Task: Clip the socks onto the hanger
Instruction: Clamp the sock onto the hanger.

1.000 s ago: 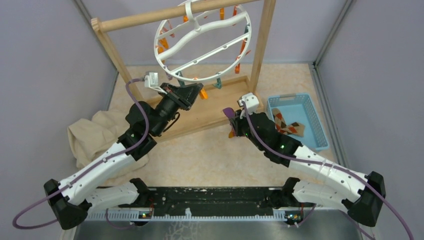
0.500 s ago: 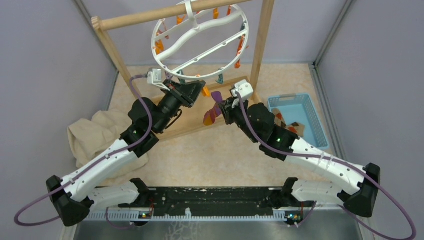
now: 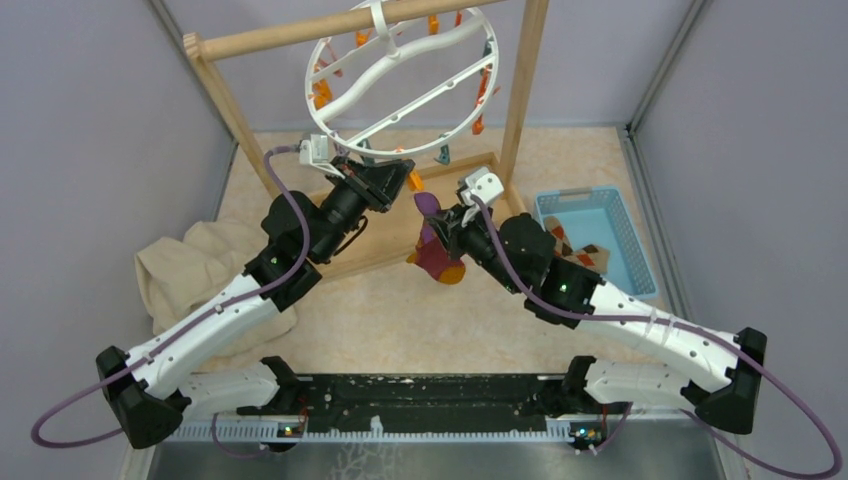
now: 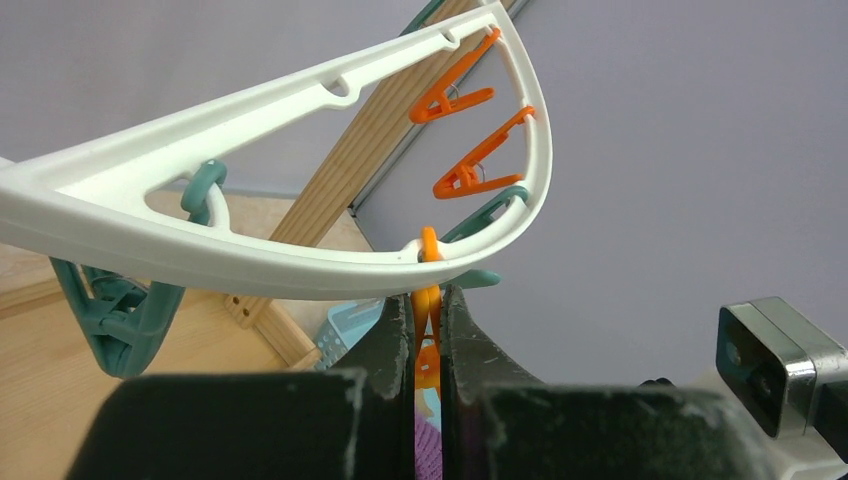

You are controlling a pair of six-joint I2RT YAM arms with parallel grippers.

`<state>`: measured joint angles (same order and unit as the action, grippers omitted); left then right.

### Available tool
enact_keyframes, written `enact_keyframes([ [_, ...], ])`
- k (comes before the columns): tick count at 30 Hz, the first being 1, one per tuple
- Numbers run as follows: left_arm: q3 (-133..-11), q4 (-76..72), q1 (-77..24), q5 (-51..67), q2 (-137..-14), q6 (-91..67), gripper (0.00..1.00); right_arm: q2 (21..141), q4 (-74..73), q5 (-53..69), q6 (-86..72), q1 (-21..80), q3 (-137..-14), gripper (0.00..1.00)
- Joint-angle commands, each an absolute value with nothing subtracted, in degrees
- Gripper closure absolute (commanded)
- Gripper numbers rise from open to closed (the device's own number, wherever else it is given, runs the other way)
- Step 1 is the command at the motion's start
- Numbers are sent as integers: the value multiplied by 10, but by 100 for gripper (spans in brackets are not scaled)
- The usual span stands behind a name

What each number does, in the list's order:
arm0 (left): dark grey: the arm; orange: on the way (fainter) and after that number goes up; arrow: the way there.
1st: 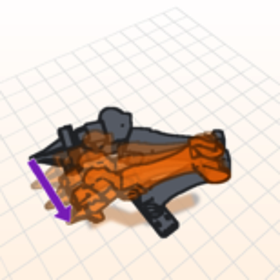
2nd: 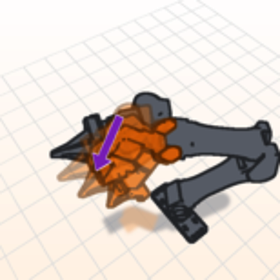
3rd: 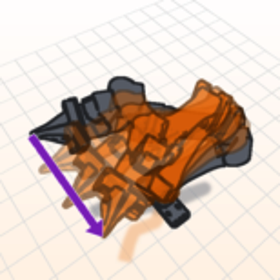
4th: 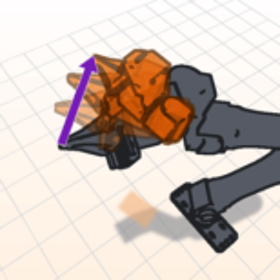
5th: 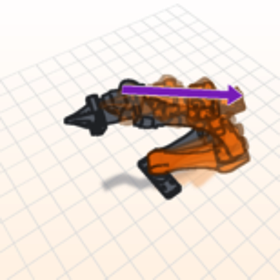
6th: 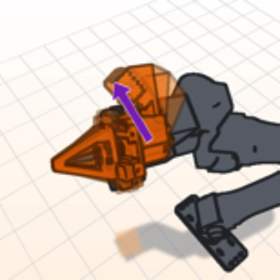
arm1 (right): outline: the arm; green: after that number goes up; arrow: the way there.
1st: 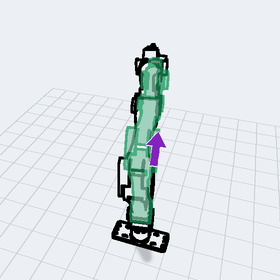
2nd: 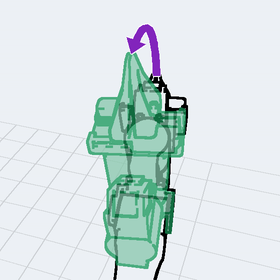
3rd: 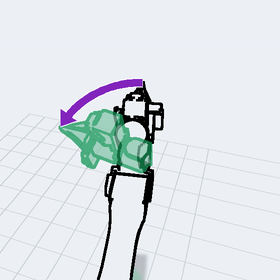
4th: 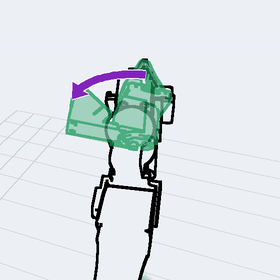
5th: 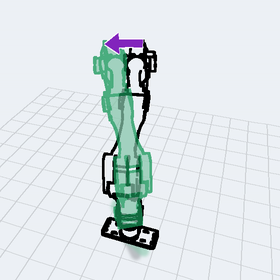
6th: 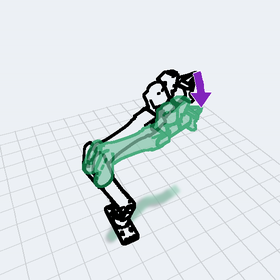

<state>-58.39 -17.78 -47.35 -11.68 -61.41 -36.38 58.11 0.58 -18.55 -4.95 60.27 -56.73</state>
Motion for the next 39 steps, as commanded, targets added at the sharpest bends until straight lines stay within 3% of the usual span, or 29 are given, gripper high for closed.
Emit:
enact_keyframes([
  [1, -586, -129, -479, -80, -616, -368, 100, 555, 24, -179, -44, 608, -591, 100],
  [39, -581, -125, -480, -55, -614, -396, 100, 589, 31, -176, -3, 609, -650, 100],
])
